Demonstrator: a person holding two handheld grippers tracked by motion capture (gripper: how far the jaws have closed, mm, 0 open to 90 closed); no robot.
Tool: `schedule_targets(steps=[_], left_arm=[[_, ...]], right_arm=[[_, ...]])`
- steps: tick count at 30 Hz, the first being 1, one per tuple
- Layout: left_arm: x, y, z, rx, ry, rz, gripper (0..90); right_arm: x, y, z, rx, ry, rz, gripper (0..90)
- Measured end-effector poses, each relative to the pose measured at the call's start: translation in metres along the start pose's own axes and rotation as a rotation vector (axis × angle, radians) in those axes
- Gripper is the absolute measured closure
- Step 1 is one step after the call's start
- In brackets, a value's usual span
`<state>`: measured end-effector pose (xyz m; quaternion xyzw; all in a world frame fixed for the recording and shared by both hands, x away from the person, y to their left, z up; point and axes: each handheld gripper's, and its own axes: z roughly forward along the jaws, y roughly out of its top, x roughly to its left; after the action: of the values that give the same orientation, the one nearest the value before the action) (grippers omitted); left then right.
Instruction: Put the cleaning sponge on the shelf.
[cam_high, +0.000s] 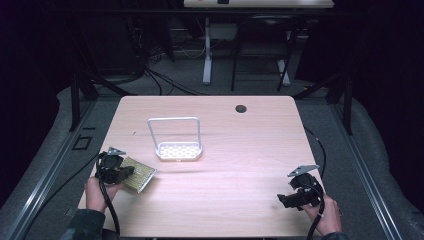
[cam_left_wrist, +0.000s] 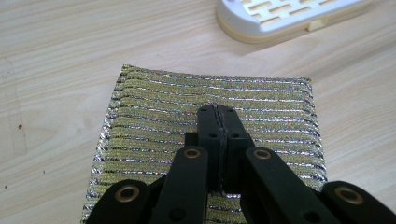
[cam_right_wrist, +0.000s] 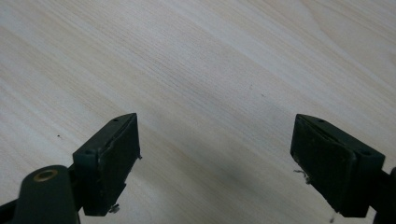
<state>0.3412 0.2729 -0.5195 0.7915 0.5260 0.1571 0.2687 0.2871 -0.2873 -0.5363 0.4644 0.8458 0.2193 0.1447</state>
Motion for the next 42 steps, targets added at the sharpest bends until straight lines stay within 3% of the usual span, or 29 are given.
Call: schedule_targets(steps=[9,17,26,34,42], left_arm=[[-0.013,0.001,-0.005,-0.053,-0.014,0.015,89.8],[-0.021,0.002,-0.004,-0.069,-0.035,0.015,89.7],[-0.041,0.005,-0.001,-0.073,-0.064,0.062,89.7],[-0.055,0.008,0.001,-0.089,-0.089,0.061,89.7],[-0.071,0.014,0.003,-0.111,-0.074,0.075,89.7]], right_arm=[[-0.001,0.0,0.001,0.003,-0.001,-0.004,15.4],[0.0,0.0,0.001,-0.004,-0.002,-0.002,15.4],[-0.001,0.0,0.0,0.002,-0.004,-0.002,15.4],[-0.001,0.0,0.001,0.003,-0.002,0.0,15.4],[-0.001,0.0,0.0,0.006,-0.005,0.003,15.4]])
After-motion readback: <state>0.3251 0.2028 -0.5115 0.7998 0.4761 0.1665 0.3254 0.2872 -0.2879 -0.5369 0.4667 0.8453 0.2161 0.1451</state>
